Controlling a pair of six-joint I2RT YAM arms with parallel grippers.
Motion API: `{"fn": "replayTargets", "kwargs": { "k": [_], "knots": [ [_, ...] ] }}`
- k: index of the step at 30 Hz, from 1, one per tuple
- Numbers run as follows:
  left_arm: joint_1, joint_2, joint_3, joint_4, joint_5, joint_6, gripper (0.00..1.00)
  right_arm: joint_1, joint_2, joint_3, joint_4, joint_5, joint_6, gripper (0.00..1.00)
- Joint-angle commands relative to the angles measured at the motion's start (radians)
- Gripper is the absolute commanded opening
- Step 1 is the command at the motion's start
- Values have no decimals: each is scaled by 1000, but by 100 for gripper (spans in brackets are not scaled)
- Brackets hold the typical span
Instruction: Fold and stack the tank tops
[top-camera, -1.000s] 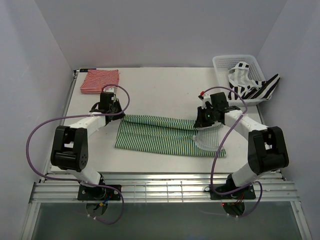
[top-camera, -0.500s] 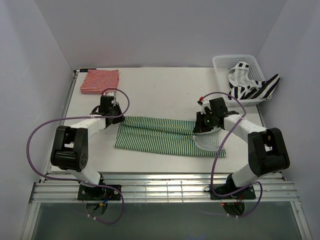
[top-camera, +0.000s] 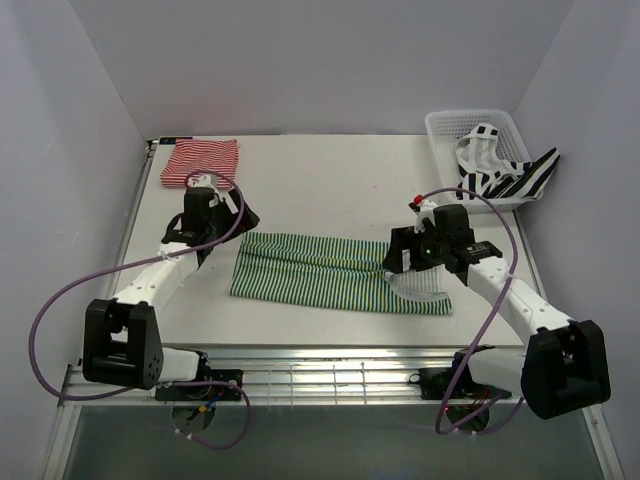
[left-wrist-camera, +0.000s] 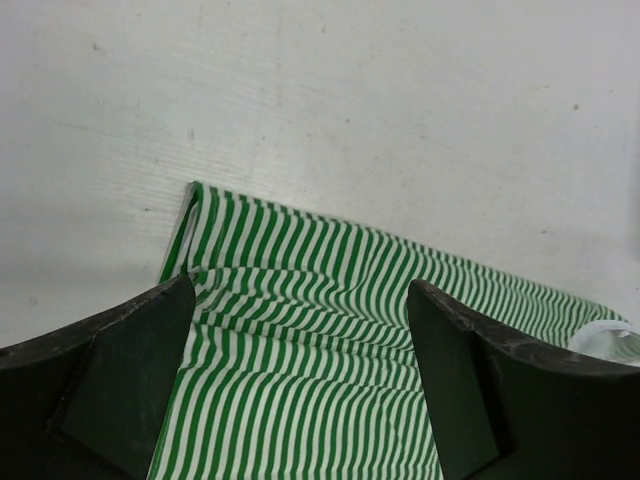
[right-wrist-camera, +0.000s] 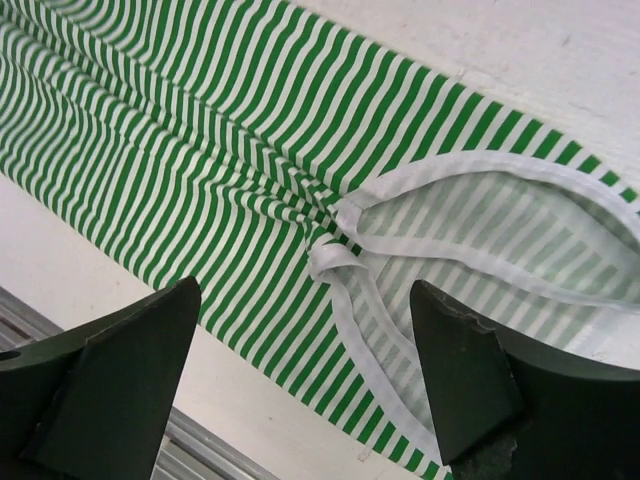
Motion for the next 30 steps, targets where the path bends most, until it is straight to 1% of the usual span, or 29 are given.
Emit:
{"fn": "replayTargets", "kwargs": {
  "k": [1,2,4,5,7,8,11,12,16,21,30],
  "knots": [
    [-3,11,63,4,76,-55,98,-2,-20,67,-2,97,46,90],
    [-15,55,95,14,91,-53,98,-9,17,88,-5,129,48,90],
    [-44,112,138,15,105,-52,98,-38,66,157,-5,134,60,90],
    [-58,164,155,15,125,-46,98,-50,121,180,-2,128,64,90],
    [-83,210,204,13,116,-46,98,-79,185,260,-4,103,57,90],
    [-101,249,215,15,116,-44,98,-85,248,283,-8,92,51,90],
    [-116,304,251,8,125,-41,98,-93,343,340,-30,69,48,90],
    [-116,330,255,-1,133,-44,98,-94,356,337,-30,66,54,90],
    [-116,353,227,1,115,-46,98,-107,376,277,-15,107,77,90],
    [-116,369,189,-2,92,-38,98,-169,371,184,16,109,71,90],
    [-116,378,133,-24,9,-43,98,-233,295,35,44,112,72,90]
  ]
}}
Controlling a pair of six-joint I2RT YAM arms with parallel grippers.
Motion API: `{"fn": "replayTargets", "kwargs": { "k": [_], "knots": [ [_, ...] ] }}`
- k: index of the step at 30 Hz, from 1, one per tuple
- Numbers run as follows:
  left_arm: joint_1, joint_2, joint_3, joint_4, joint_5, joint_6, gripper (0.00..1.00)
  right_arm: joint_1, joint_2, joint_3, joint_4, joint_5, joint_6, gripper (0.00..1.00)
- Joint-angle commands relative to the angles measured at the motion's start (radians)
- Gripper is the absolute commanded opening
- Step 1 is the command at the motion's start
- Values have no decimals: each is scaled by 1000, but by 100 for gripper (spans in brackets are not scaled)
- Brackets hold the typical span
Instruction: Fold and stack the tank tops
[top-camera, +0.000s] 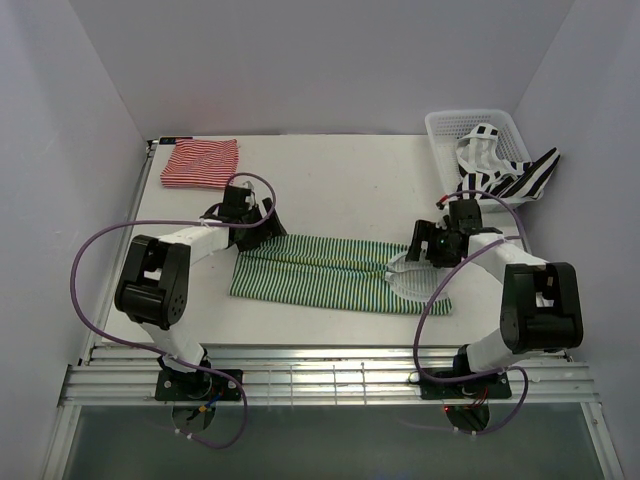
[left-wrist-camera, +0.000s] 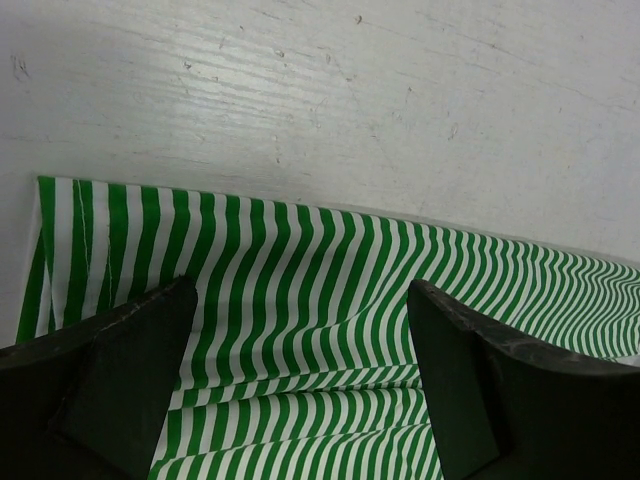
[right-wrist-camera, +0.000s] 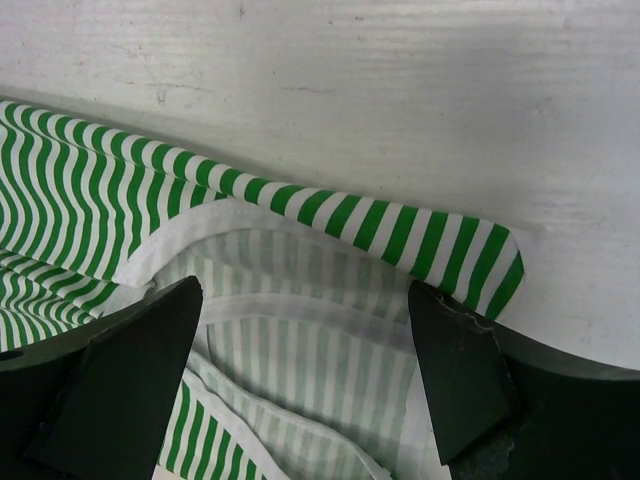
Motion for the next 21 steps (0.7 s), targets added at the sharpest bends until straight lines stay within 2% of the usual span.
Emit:
{"fn": "replayTargets", "kwargs": {
  "k": [1,6,8,14,21],
  "knots": [
    [2,-8,-26,-32,-57,1,98,-16,-51,-66,16,4,6,90],
    [3,-8,-36,-47,-91,6,98,-54,-120,-163,35,15,-3,90],
    [5,-7,-40,-52,-96,6,98,-65,-142,-168,40,-30,-8,90],
    [5,-16,-31,-53,-76,0,98,-65,-248,-100,19,-153,-31,90],
    [5,-22,-20,-53,-71,-5,98,-65,-291,-54,-7,-160,-54,90]
  ]
}}
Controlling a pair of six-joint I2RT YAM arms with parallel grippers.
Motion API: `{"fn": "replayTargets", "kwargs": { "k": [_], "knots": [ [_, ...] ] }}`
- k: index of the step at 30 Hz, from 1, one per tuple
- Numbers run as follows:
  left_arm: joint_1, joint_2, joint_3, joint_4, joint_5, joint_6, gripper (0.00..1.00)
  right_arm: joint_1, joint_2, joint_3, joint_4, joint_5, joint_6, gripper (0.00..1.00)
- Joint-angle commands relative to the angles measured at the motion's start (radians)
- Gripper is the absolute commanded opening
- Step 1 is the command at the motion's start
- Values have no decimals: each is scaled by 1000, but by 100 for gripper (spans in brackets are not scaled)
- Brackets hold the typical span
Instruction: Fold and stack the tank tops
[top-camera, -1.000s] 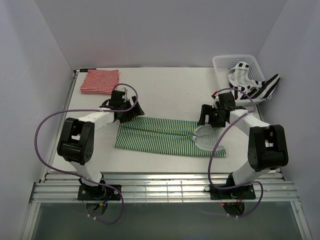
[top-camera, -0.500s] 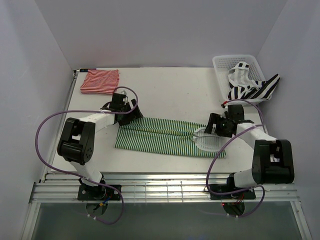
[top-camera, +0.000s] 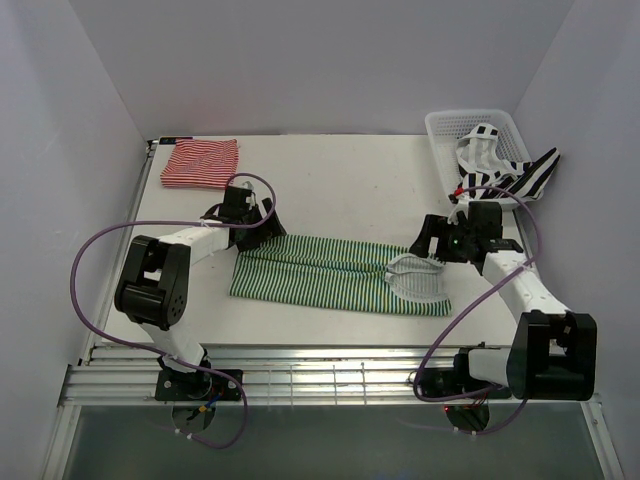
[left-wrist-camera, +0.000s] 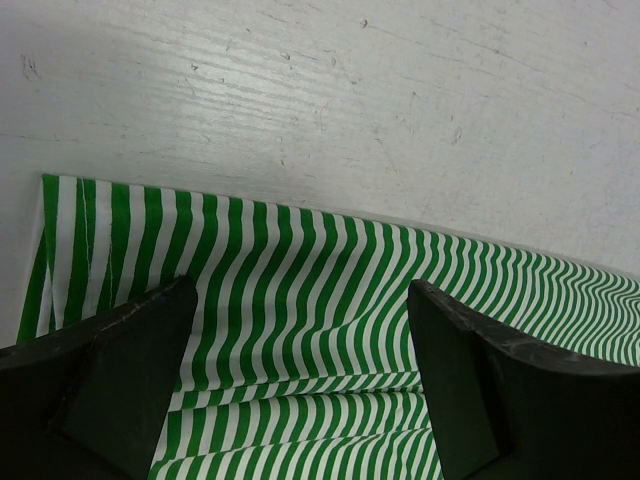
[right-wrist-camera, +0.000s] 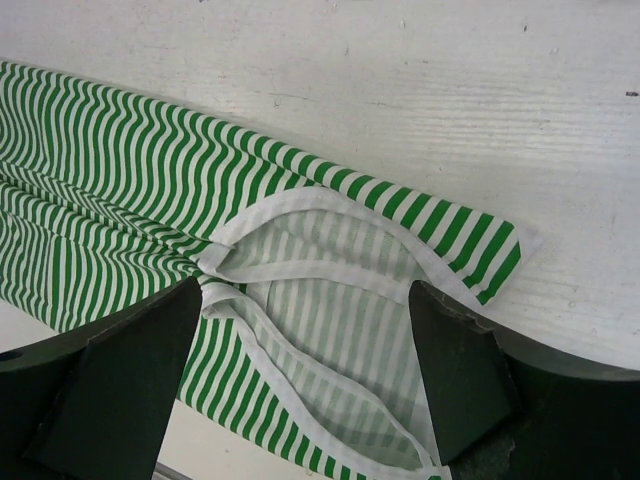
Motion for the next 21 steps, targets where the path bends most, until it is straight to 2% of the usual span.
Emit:
{"fn": "replayTargets", "kwargs": {
  "k": [1,8,16,21],
  "knots": [
    [6,-19,-15,-54,-41,3,98,-3,17,53,-15,-18,-22,90],
    [6,-14,-7,-60,-56,0,98,-3,127,67,-25,67,-2,90],
    [5,-42,-8,-94,-174,-69,98,-3,257,-1,22,162,35,90],
    [6,-23,-19,-120,-176,-110,98,-3,383,47,56,104,26,90]
  ]
}}
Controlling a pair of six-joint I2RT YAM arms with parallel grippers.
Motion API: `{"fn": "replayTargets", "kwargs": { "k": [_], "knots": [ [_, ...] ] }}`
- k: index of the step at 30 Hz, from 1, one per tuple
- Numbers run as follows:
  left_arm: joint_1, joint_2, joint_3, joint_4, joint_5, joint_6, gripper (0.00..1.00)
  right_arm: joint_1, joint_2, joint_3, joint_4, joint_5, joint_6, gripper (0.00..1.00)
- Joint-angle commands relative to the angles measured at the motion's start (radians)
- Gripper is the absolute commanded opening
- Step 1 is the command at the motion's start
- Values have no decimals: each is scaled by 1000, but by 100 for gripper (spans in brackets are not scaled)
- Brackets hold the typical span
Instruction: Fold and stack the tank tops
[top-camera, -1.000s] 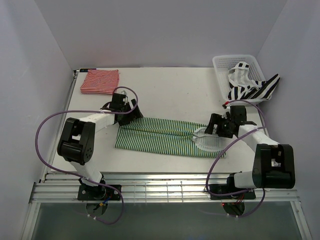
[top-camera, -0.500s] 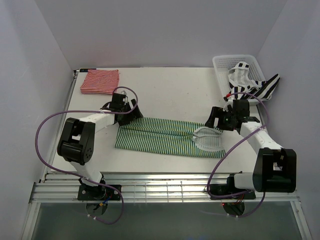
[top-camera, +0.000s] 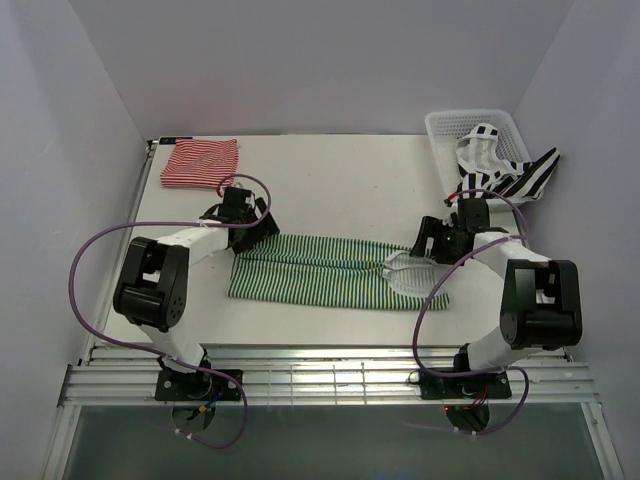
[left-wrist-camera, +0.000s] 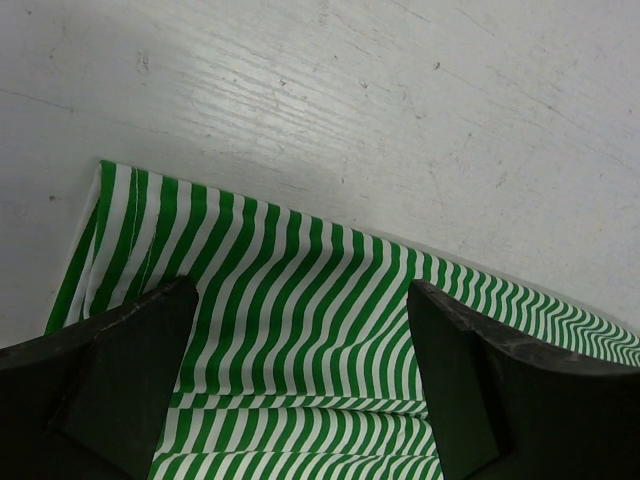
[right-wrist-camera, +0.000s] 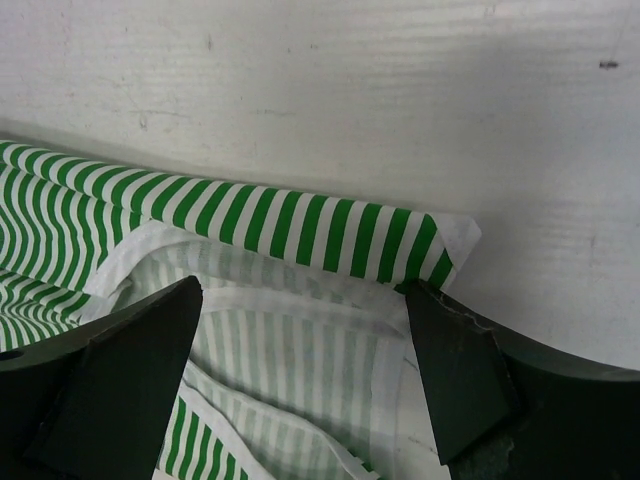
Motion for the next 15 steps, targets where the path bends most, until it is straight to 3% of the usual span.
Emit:
{"fn": "replayTargets", "kwargs": {
  "k": [1,7,12,14,15],
  "knots": [
    [6,-13,-26,-87,-62,-46,98,-3,143,15,14,-13,-4,90],
    [6,-102,-120,-159,-118,-155,98,75,357,240,-21,-55,-12,90],
    [6,-199,-190,-295,-149,-290,98,154,615,697,-171,-64,-29,90],
    [-4,-268,-224,-396,-152,-493,98,177,773,875,-245,-92,-49,90],
    [-19,-303,-250,-410,-104,-533,98,186,828,1065,-289,-107,-62,90]
  ]
}}
